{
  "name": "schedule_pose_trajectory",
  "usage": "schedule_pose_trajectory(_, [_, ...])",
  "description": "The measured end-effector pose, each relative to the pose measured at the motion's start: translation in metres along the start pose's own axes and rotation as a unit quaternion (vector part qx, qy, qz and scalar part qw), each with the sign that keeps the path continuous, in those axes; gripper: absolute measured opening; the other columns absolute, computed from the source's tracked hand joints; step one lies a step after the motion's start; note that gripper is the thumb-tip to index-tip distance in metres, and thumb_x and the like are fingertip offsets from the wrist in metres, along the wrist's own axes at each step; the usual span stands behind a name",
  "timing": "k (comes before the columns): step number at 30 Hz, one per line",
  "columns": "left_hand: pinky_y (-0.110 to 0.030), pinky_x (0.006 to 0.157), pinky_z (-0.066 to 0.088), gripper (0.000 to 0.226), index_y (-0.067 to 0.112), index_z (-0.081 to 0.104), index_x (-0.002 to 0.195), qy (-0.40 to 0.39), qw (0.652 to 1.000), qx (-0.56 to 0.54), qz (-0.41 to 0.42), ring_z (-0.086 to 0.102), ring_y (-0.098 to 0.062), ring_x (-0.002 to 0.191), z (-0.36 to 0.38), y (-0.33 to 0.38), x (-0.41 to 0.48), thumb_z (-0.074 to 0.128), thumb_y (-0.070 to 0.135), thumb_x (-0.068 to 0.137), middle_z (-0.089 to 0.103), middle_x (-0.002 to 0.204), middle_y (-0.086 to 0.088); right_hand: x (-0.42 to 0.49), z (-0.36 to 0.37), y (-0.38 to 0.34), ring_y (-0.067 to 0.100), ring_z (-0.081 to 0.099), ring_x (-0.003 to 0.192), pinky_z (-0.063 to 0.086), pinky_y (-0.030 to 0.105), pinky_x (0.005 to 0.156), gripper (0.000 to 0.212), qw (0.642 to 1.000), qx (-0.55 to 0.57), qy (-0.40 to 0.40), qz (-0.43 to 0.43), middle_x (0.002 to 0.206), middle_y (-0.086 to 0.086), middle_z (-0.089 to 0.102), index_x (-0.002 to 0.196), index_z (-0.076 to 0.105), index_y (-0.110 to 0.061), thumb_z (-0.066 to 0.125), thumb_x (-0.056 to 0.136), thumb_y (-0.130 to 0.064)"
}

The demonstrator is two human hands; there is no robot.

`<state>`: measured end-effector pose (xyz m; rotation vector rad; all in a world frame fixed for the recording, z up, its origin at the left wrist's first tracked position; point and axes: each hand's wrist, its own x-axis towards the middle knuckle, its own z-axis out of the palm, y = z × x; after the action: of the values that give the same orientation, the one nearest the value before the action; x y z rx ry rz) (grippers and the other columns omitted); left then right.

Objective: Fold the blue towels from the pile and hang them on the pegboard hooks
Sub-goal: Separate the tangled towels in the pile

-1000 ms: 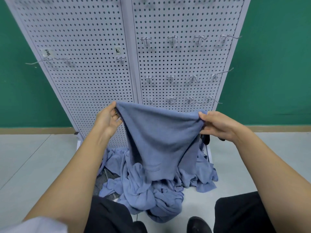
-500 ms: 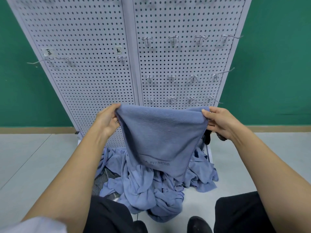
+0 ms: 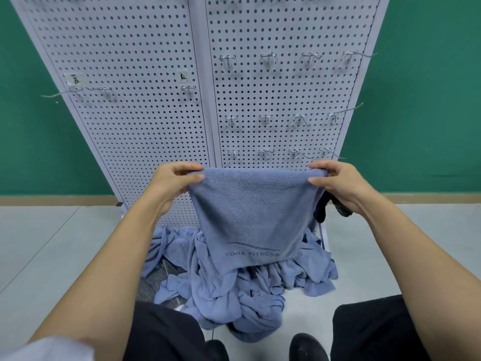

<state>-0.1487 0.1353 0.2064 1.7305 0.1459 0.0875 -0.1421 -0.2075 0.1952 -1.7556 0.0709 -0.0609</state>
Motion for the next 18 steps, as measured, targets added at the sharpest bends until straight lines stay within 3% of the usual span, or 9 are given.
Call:
schedule_pose_trajectory(4, [-0.02, 0.074, 0.047, 0.037, 0.018, 0.07, 0.09, -0.006, 0.994, 0.103, 0.038, 0.056, -0.01, 0.075, 0.001, -0.005, 0.001, 0.069, -0.016, 0.073, 0.066, 0.096, -0.005, 0.0, -0.001, 0.006, 0.015, 0.057, 0.086, 0.051, 0.009, 0.059, 0.032, 0.991, -0.132, 0.012, -0.036, 0.104, 0.001, 0.064, 0.102, 0.069, -0.015, 0.065, 0.082, 0.009])
schedule_pose_trajectory(7, [-0.02, 0.071, 0.047, 0.028, 0.016, 0.071, 0.09, 0.016, 0.982, 0.176, 0.073, 0.054, -0.01, 0.072, 0.001, -0.009, 0.001, 0.069, -0.009, 0.079, 0.066, 0.084, -0.001, -0.001, 0.001, 0.005, 0.02, 0.055, 0.085, 0.053, 0.029, 0.074, 0.024, 0.975, -0.206, 0.063, -0.061, 0.094, 0.006, 0.064, 0.103, 0.072, -0.015, 0.067, 0.085, 0.001])
schedule_pose_trajectory(11, [-0.024, 0.065, 0.042, 0.009, 0.009, 0.073, 0.091, 0.049, 0.961, 0.241, 0.126, 0.05, -0.016, 0.071, -0.001, -0.011, 0.003, 0.068, 0.004, 0.085, 0.062, 0.079, -0.008, -0.005, 0.001, 0.002, 0.02, 0.049, 0.076, 0.036, 0.023, 0.069, 0.016, 0.955, -0.262, 0.102, -0.094, 0.079, 0.005, 0.058, 0.101, 0.073, -0.008, 0.068, 0.086, -0.009])
schedule_pose_trajectory(13, [-0.022, 0.059, 0.039, 0.005, 0.013, 0.069, 0.083, 0.05, 0.963, 0.229, 0.134, 0.044, -0.015, 0.065, -0.004, -0.011, 0.003, 0.068, 0.01, 0.086, 0.055, 0.073, -0.005, -0.005, 0.0, 0.001, 0.018, 0.047, 0.07, 0.032, 0.022, 0.064, 0.013, 0.945, -0.296, 0.103, -0.098, 0.073, 0.001, 0.056, 0.097, 0.074, -0.01, 0.069, 0.086, -0.015])
schedule_pose_trajectory(15, [-0.019, 0.061, 0.039, 0.008, 0.012, 0.066, 0.079, 0.042, 0.975, 0.183, 0.122, 0.046, -0.012, 0.064, -0.008, -0.013, 0.005, 0.068, 0.013, 0.087, 0.055, 0.071, -0.001, -0.003, -0.002, 0.002, 0.018, 0.048, 0.071, 0.032, 0.023, 0.065, 0.01, 0.943, -0.297, 0.117, -0.097, 0.08, 0.004, 0.058, 0.089, 0.073, -0.013, 0.071, 0.085, -0.022])
schedule_pose_trajectory(18, [-0.024, 0.071, 0.043, 0.012, 0.009, 0.064, 0.081, 0.027, 0.992, 0.095, 0.081, 0.05, -0.012, 0.069, -0.015, -0.015, 0.008, 0.066, 0.017, 0.089, 0.058, 0.073, -0.001, -0.003, -0.005, 0.001, 0.016, 0.051, 0.068, 0.038, 0.026, 0.06, 0.016, 0.968, -0.192, 0.139, -0.077, 0.077, 0.004, 0.059, 0.074, 0.066, -0.016, 0.076, 0.08, -0.028])
